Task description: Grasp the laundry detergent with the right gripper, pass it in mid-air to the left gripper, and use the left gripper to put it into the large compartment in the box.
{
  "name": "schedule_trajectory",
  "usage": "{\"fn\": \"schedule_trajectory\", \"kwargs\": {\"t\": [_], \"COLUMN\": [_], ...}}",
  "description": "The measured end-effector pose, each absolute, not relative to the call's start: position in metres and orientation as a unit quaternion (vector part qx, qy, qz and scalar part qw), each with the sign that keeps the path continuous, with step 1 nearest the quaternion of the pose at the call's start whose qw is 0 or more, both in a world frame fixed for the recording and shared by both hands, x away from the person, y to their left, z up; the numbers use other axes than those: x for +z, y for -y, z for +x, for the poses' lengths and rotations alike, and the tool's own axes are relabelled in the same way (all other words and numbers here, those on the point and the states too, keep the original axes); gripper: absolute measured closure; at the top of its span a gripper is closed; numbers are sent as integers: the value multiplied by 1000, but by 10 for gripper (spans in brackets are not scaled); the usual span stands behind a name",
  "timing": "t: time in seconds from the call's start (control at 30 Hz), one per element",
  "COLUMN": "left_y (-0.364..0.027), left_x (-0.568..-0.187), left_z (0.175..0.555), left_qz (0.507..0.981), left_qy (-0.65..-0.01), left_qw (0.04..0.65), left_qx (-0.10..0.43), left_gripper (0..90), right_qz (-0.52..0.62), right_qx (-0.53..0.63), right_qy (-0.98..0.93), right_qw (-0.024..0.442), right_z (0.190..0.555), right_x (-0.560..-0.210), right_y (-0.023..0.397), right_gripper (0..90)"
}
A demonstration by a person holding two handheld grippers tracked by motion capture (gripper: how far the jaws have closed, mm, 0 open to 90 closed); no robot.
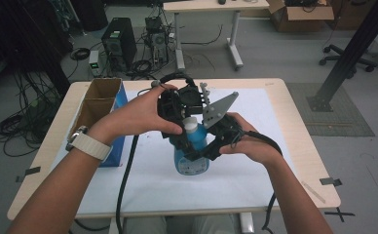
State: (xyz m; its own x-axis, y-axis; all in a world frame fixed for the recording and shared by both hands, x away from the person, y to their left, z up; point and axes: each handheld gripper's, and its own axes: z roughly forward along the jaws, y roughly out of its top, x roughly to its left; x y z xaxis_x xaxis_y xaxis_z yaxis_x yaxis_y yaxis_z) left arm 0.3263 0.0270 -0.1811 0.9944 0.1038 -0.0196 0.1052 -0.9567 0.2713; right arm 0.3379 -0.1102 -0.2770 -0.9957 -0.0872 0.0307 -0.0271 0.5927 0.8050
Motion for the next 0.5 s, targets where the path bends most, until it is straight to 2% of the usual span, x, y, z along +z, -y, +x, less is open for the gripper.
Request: {"fn": "schedule_trajectory", "kwargs": {"t": [0.5], "left_y": [-23], "left_x": [-187], "left_z": [327], "left_qz": [990], "left_qy": [-44], "left_qw": [134], "left_qx": [-10], "left_gripper": [141], "right_qz": [29], "right_qx": [-448], "right_qy": [893], "right_qw": [36], "right_z": [337], "right_x": [-276], "right_y": [111], "right_gripper": [437]}}
